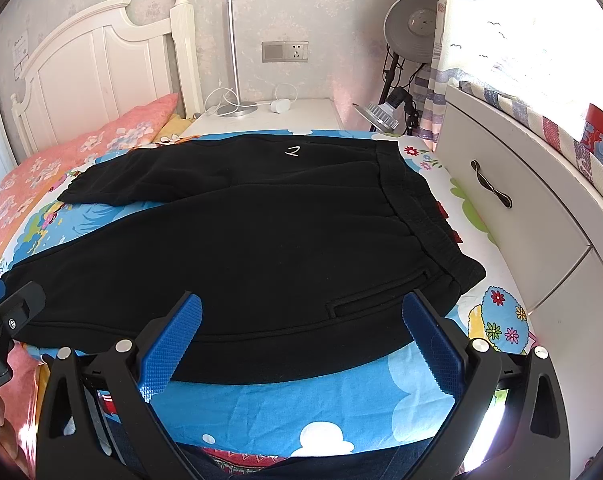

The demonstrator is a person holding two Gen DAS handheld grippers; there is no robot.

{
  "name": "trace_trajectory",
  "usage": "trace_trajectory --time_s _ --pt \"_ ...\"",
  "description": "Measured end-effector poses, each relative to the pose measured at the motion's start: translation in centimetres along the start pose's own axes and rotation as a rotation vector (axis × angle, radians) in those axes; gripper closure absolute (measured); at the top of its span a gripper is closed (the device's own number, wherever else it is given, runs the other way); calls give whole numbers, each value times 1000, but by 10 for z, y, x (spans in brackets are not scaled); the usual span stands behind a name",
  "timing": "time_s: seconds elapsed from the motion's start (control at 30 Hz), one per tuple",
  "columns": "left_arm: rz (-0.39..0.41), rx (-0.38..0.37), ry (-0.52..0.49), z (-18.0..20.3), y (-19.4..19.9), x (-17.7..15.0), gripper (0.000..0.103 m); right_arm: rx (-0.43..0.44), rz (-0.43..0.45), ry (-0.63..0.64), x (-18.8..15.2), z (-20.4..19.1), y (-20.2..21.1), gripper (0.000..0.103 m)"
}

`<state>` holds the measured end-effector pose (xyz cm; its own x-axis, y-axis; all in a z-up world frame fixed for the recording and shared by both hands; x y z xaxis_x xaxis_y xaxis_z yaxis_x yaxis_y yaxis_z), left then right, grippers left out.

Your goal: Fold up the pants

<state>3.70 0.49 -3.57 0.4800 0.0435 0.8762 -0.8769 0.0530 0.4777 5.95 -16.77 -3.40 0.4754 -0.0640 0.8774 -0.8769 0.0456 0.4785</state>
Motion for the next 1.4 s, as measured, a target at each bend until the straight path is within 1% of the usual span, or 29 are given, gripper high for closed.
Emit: trace_trajectory --time_s 0.8,1.0,1.1,1.13,1.2,1.27,1.3,1.37,1.4 --pt "-1 -1 1 1 0 1 2 1 -4 0 0 0 0 6" --pt "-16 -4 0 4 -4 0 2 -6 -12 5 0 3 -8 6" --pt "-30 -5 2 4 -9 -2 2 13 -9 11 10 9 -23 6" --pt "-36 -5 5 3 -11 -3 2 34 -6 5 18 14 -31 6" --pt "-47 -5 11 -1 -15 -6 2 64 -22 -9 40 30 -56 6" --pt "-53 -6 17 -4 -19 -7 2 38 -6 12 64 48 -81 5" --pt "-55 -4 20 -6 -20 -7 2 -5 0 49 83 63 -105 5" --pt "-57 -2 28 -11 -23 -7 2 -13 -28 80 107 88 -146 5" --pt "-59 2 34 -14 -24 -7 2 -19 -59 66 120 107 -176 5"
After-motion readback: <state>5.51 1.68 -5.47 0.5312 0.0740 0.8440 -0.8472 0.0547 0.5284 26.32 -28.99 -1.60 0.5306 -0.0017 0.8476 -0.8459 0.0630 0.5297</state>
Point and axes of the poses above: each gripper's, at about its wrist camera, not at the fingertips, and y roughly against the way its jaws point, z to its right, x to its top, the point moved 5 cm from there along -y, roughly the way its jaws point, and after that the axes turned 15 degrees about z, right-handed, at the moved point
